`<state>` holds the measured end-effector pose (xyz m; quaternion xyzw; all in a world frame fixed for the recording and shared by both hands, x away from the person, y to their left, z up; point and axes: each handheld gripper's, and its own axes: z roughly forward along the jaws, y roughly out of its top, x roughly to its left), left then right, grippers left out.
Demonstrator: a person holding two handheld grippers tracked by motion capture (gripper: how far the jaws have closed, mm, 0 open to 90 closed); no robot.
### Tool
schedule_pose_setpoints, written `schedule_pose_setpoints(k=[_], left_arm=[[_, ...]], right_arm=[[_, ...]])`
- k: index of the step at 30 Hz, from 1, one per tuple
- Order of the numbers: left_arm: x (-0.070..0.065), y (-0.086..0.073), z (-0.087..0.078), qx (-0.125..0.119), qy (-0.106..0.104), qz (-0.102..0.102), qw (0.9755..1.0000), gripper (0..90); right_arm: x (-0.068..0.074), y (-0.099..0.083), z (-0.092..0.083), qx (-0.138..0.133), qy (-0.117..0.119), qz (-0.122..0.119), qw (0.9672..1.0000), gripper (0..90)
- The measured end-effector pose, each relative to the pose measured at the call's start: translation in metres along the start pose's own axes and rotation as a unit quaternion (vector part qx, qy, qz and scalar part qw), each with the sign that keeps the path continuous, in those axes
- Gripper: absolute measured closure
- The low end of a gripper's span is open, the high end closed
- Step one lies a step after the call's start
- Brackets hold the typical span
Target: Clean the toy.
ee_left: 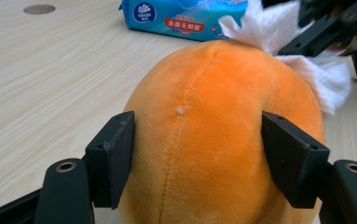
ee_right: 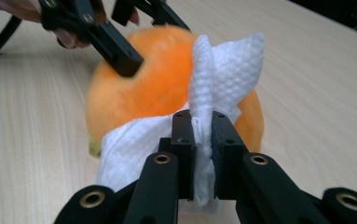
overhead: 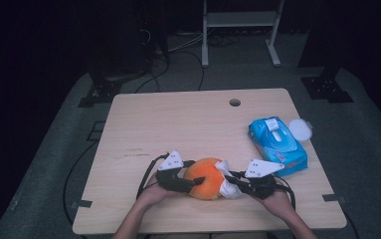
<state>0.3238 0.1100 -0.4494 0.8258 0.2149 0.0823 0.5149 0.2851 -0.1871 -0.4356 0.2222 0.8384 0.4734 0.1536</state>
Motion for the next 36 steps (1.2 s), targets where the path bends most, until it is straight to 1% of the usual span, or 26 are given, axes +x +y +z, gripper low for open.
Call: schedule_pose_setpoints(k=[1, 3, 4, 5, 6, 7, 8, 9, 11, 12, 14, 16, 17, 18, 19, 21, 22, 24, 26, 28, 29, 31, 32, 34, 35, 36], left_arm=[[0.0, -0.001, 0.0, -0.001, 0.0, 0.0, 1.0, 30.4], [0.0, 0.0, -0.001, 0.0, 0.004, 0.0, 1.0, 30.3], [0.001, 0.0, -0.002, 0.0, 0.008, -0.005, 1.0, 30.2], [0.003, -0.001, -0.002, -0.002, 0.009, -0.011, 0.9999, 30.2], [0.005, -0.002, -0.003, -0.004, 0.009, -0.018, 0.9998, 30.0], [0.007, -0.003, -0.003, -0.003, 0.008, -0.02, 0.9998, 29.7], [0.008, -0.003, -0.003, -0.001, 0.007, -0.022, 0.9997, 29.4], [0.008, -0.003, -0.003, -0.001, 0.008, -0.023, 0.9997, 29.4], [0.007, -0.003, -0.002, -0.002, 0.006, -0.027, 0.9996, 29.8], [0.007, -0.003, -0.002, -0.001, 0.004, -0.023, 0.9997, 30.2], [0.006, -0.003, -0.002, -0.003, 0.004, -0.021, 0.9998, 30.3], [0.006, -0.003, -0.002, -0.003, 0.006, -0.021, 0.9998, 30.2], [0.005, -0.003, -0.002, -0.003, 0.007, -0.02, 0.9998, 30.0], [0.005, -0.003, -0.001, -0.002, 0.008, -0.021, 0.9997, 29.7], [0.005, -0.003, -0.001, -0.003, 0.008, -0.021, 0.9997, 29.6], [0.004, -0.003, 0.0, -0.005, 0.006, -0.02, 0.9998, 29.7], [0.004, -0.004, 0.002, -0.006, 0.002, -0.016, 0.9998, 29.9], [0.0, -0.004, 0.004, -0.007, -0.005, -0.007, 0.9999, 30.1], [-0.001, -0.004, 0.004, -0.005, -0.003, -0.003, 1.0, 29.9], [-0.001, -0.003, 0.003, -0.004, -0.004, 0.001, 1.0, 29.5], [0.0, -0.003, 0.002, -0.003, -0.005, 0.003, 1.0, 29.5], [0.0, -0.003, 0.002, -0.003, -0.007, 0.0, 1.0, 28.9], [0.0, -0.003, 0.002, -0.004, -0.008, 0.003, 1.0, 28.7], [-0.003, -0.003, 0.002, -0.004, -0.009, 0.008, 0.9999, 27.7], [-0.004, -0.002, 0.002, -0.003, -0.011, 0.014, 0.9998, 26.9], [-0.006, -0.002, 0.002, -0.003, -0.014, 0.019, 0.9997, 26.6]], right_arm=[[0.0, -0.001, 0.0, 0.0, 0.002, 0.005, 1.0, 80.7], [0.002, 0.0, -0.003, -0.004, 0.002, 0.003, 1.0, 80.7], [0.005, 0.002, -0.005, -0.011, 0.007, -0.001, 0.9999, 80.7], [0.009, 0.005, -0.006, -0.017, 0.019, -0.001, 0.9997, 80.7], [0.013, 0.006, -0.006, -0.018, 0.028, -0.01, 0.9994, 80.6], [0.019, 0.008, -0.003, -0.011, 0.029, -0.028, 0.9991, 80.5], [0.023, 0.008, -0.002, -0.007, 0.024, -0.039, 0.9989, 80.5], [0.024, 0.008, 0.0, -0.003, 0.02, -0.044, 0.9988, 80.6], [0.019, 0.007, 0.0, -0.003, 0.018, -0.038, 0.9991, 80.6], [0.015, 0.006, -0.001, -0.001, 0.014, -0.033, 0.9994, 80.6], [0.003, 0.002, 0.0, 0.002, 0.007, -0.007, 1.0, 80.6], [-0.004, -0.002, 0.001, 0.013, -0.004, 0.002, 0.9999, 80.6], [-0.005, -0.003, 0.001, 0.011, -0.001, 0.009, 0.9999, 80.7], [-0.004, -0.004, 0.0, 0.012, 0.001, 0.01, 0.9999, 80.7], [-0.002, -0.003, 0.0, 0.011, -0.001, 0.002, 0.9999, 80.7], [0.003, 0.001, -0.001, -0.001, 0.008, 0.003, 1.0, 80.7], [0.006, 0.004, -0.001, -0.008, 0.013, 0.001, 0.9999, 80.7], [0.008, 0.012, 0.001, -0.016, 0.011, -0.01, 0.9998, 80.7], [0.007, 0.014, 0.005, -0.011, 0.005, -0.013, 0.9998, 80.6], [0.002, 0.011, 0.006, -0.014, 0.01, -0.001, 0.9998, 80.4], [-0.001, 0.009, 0.005, -0.014, 0.008, 0.003, 0.9999, 80.4], [-0.004, 0.004, 0.004, -0.005, -0.006, 0.007, 0.9999, 80.5], [-0.006, 0.0, 0.003, 0.0, -0.014, 0.008, 0.9999, 80.6], [-0.006, -0.003, 0.002, 0.004, -0.013, 0.013, 0.9998, 80.7], [-0.006, -0.002, 0.002, 0.001, -0.012, 0.017, 0.9998, 80.7], [-0.005, 0.001, 0.001, -0.004, -0.011, 0.014, 0.9998, 80.7]])
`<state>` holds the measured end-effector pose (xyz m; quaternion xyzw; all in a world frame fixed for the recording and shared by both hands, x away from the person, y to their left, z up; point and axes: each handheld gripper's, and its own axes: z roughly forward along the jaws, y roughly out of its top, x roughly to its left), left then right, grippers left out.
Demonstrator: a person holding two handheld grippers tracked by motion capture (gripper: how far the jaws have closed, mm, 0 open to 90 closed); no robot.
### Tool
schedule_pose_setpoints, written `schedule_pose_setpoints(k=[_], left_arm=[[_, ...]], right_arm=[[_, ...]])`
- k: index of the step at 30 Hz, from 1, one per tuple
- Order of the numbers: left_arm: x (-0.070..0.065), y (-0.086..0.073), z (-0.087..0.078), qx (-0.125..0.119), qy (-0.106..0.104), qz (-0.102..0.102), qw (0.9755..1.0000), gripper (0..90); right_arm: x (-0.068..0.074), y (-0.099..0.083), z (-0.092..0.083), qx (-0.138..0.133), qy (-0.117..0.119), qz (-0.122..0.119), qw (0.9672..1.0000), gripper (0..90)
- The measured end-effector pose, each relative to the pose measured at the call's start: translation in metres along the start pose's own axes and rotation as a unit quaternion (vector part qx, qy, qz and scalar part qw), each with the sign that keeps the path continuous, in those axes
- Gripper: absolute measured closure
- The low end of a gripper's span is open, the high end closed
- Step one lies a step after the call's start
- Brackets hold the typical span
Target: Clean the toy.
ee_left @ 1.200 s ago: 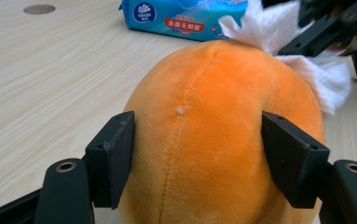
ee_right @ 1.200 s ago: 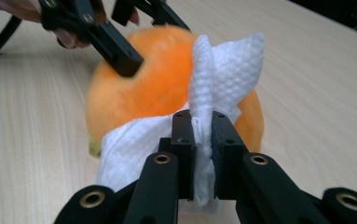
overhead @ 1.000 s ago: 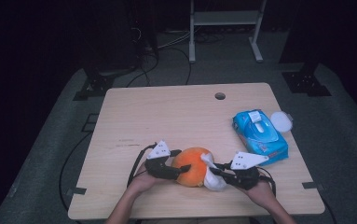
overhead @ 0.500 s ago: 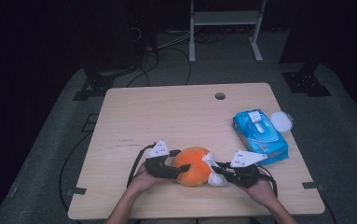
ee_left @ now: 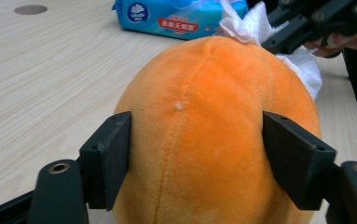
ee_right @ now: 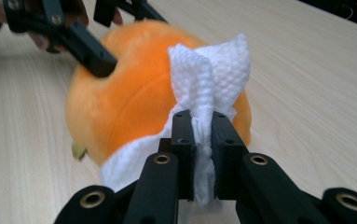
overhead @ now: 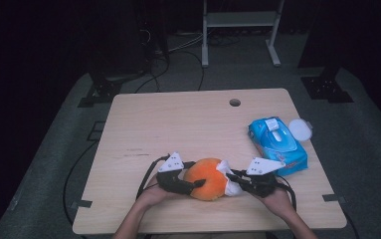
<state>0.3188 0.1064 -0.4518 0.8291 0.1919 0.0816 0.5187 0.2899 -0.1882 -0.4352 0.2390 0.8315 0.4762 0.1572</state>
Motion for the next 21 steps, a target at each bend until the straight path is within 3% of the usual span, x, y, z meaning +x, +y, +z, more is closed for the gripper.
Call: schedule_pose_setpoints(k=[4, 7, 10, 13, 16, 18, 21], left_arm=[[-0.01, 0.001, 0.004, -0.001, -0.005, 0.029, 0.9996, 26.3], [-0.01, 0.002, 0.003, 0.001, -0.002, 0.032, 0.9995, 25.9], [-0.007, 0.0, 0.003, -0.004, -0.005, 0.019, 0.9998, 25.7], [-0.008, 0.0, 0.002, -0.001, -0.008, 0.022, 0.9997, 25.7], [-0.011, 0.003, 0.002, 0.005, -0.009, 0.032, 0.9994, 25.8], [-0.014, 0.003, 0.003, 0.006, -0.01, 0.045, 0.9989, 25.8], [-0.013, 0.003, 0.002, 0.004, -0.013, 0.043, 0.999, 25.7]], right_arm=[[0.001, 0.012, -0.002, -0.042, 0.018, 0.011, 0.9989, 80.7], [0.0, 0.008, 0.0, -0.033, 0.014, 0.011, 0.9993, 80.6], [-0.005, -0.001, 0.0, -0.012, 0.002, 0.016, 0.9998, 80.6], [-0.008, -0.007, -0.001, -0.001, 0.004, 0.031, 0.9995, 80.6], [-0.004, -0.001, -0.001, -0.015, 0.0, 0.02, 0.9997, 80.6], [-0.001, 0.006, -0.001, -0.039, 0.014, 0.022, 0.9989, 80.6], [0.0, 0.007, 0.001, -0.036, 0.015, 0.019, 0.9991, 80.6]])
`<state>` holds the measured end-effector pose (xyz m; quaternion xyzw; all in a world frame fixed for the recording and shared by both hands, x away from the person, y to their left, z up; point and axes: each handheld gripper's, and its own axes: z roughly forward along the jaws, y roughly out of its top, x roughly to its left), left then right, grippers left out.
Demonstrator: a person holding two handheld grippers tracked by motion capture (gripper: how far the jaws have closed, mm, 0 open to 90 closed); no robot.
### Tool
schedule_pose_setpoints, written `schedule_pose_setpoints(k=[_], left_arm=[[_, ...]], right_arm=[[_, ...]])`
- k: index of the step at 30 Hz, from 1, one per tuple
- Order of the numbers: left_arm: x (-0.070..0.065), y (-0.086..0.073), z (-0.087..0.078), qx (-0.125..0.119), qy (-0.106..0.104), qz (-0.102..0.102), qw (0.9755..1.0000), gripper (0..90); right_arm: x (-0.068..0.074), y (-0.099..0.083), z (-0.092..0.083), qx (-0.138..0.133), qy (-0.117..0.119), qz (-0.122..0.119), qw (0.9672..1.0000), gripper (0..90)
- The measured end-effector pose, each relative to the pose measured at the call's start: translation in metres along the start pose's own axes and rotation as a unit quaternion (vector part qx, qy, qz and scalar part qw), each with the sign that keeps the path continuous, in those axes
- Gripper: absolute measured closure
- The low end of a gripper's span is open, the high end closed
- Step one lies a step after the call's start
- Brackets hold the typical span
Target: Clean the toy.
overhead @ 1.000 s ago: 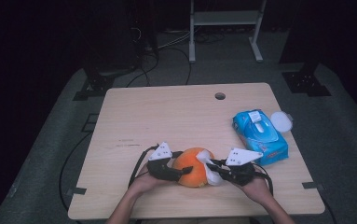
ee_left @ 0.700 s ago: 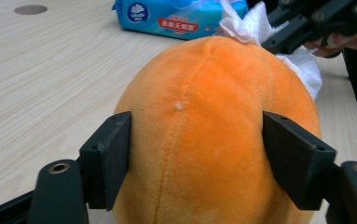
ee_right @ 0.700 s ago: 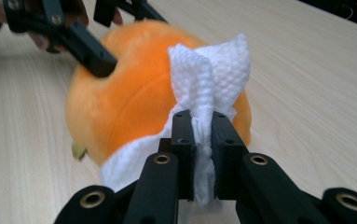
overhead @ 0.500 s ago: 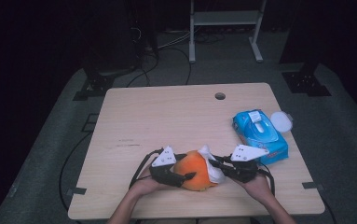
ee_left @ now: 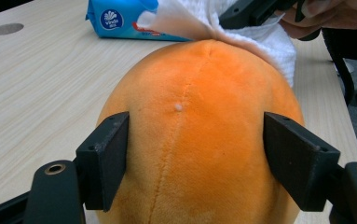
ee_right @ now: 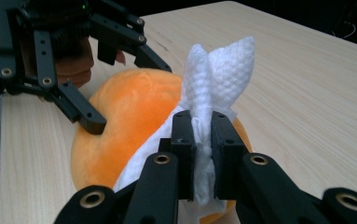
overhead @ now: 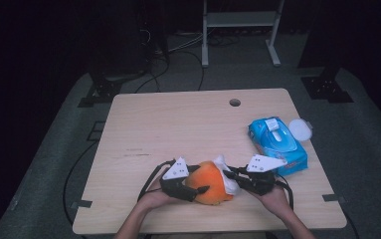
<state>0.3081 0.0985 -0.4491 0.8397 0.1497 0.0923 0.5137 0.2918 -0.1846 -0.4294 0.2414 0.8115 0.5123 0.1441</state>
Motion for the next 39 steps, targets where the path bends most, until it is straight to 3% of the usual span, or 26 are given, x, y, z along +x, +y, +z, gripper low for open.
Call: schedule_pose_setpoints(k=[2, 4, 6, 9, 13, 15, 20, 22, 28, 35, 39], left_arm=[[0.001, 0.0, -0.001, 0.0, 0.004, 0.0, 1.0, 25.3], [0.004, 0.0, -0.002, -0.001, 0.008, -0.011, 0.9999, 23.5], [0.002, -0.001, -0.001, -0.004, 0.007, -0.011, 0.9999, 23.4], [-0.002, 0.002, 0.001, 0.002, 0.008, 0.0, 1.0, 23.7], [-0.009, 0.003, 0.004, 0.003, 0.004, 0.031, 0.9995, 23.9], [-0.008, 0.003, 0.003, 0.003, 0.003, 0.029, 0.9996, 23.8], [-0.003, 0.002, 0.002, -0.001, 0.005, 0.008, 1.0, 22.7], [-0.004, 0.003, 0.002, -0.001, 0.005, 0.01, 0.9999, 22.7], [-0.003, 0.003, 0.005, 0.001, 0.009, 0.003, 1.0, 21.6], [-0.004, 0.003, 0.004, 0.0, 0.007, 0.016, 0.9999, 22.4], [-0.008, 0.004, 0.005, 0.003, 0.01, 0.024, 0.9996, 22.2]], right_arm=[[-0.002, -0.003, -0.001, 0.005, -0.002, 0.005, 1.0, 80.6], [-0.003, -0.008, -0.002, 0.025, -0.015, -0.005, 0.9996, 80.6], [-0.004, -0.013, -0.003, 0.03, -0.01, 0.006, 0.9995, 80.6], [-0.003, -0.007, -0.004, 0.019, 0.001, 0.008, 0.9998, 80.7], [0.001, 0.006, -0.003, -0.006, 0.02, 0.004, 0.9998, 80.6], [0.002, 0.005, -0.001, 0.0, 0.016, -0.002, 0.9999, 80.5], [-0.006, -0.008, -0.004, 0.017, 0.004, 0.011, 0.9998, 80.6], [-0.008, -0.012, -0.005, 0.025, 0.002, 0.016, 0.9995, 80.6], [0.002, 0.001, -0.001, 0.005, 0.007, 0.007, 0.9999, 80.7], [-0.008, -0.01, -0.003, 0.022, 0.003, 0.021, 0.9995, 80.6], [-0.005, -0.01, -0.007, 0.022, 0.003, 0.024, 0.9995, 80.7]])
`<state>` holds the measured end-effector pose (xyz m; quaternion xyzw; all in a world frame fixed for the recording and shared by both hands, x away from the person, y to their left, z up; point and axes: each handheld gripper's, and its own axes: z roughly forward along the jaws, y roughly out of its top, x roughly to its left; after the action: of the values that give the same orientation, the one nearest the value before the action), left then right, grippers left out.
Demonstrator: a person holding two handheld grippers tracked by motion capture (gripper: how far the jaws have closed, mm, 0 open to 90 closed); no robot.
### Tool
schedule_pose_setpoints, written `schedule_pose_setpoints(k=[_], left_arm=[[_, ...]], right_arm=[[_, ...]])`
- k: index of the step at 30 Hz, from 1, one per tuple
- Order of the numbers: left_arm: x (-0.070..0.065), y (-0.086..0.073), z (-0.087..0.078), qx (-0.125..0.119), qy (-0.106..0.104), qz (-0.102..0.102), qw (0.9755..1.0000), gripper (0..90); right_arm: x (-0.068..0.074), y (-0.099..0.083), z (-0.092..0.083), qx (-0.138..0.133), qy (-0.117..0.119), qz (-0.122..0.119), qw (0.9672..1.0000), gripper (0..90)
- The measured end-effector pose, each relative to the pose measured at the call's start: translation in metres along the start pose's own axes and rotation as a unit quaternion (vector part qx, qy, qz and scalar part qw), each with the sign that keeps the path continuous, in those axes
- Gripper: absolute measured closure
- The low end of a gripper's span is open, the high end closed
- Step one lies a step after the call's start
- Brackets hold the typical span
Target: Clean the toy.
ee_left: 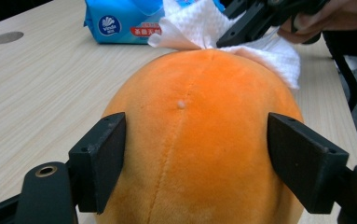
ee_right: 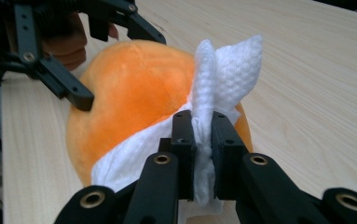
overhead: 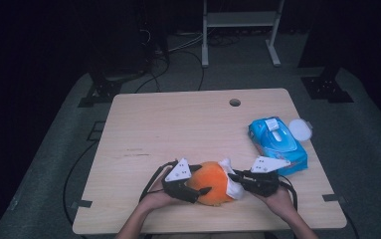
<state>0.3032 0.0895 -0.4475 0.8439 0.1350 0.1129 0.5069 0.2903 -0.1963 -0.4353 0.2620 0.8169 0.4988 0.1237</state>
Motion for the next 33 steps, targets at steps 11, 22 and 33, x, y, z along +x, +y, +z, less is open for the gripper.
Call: schedule_pose_setpoints(k=[11, 22, 33], left_arm=[[0.0, -0.001, -0.001, -0.001, -0.015, 0.007, 0.9999, 22.3], [0.018, -0.001, 0.0, 0.048, -0.036, -0.11, 0.9921, 3.0], [-0.008, 0.016, -0.001, 0.02, 0.054, 0.066, 0.9962, 30.5]], right_arm=[[0.0, 0.0, 0.003, -0.001, 0.011, -0.004, 0.9999, 80.6], [0.002, -0.003, 0.001, 0.009, 0.004, -0.017, 0.9998, 80.7], [0.019, 0.021, 0.0, -0.025, -0.007, -0.053, 0.9983, 80.8]])
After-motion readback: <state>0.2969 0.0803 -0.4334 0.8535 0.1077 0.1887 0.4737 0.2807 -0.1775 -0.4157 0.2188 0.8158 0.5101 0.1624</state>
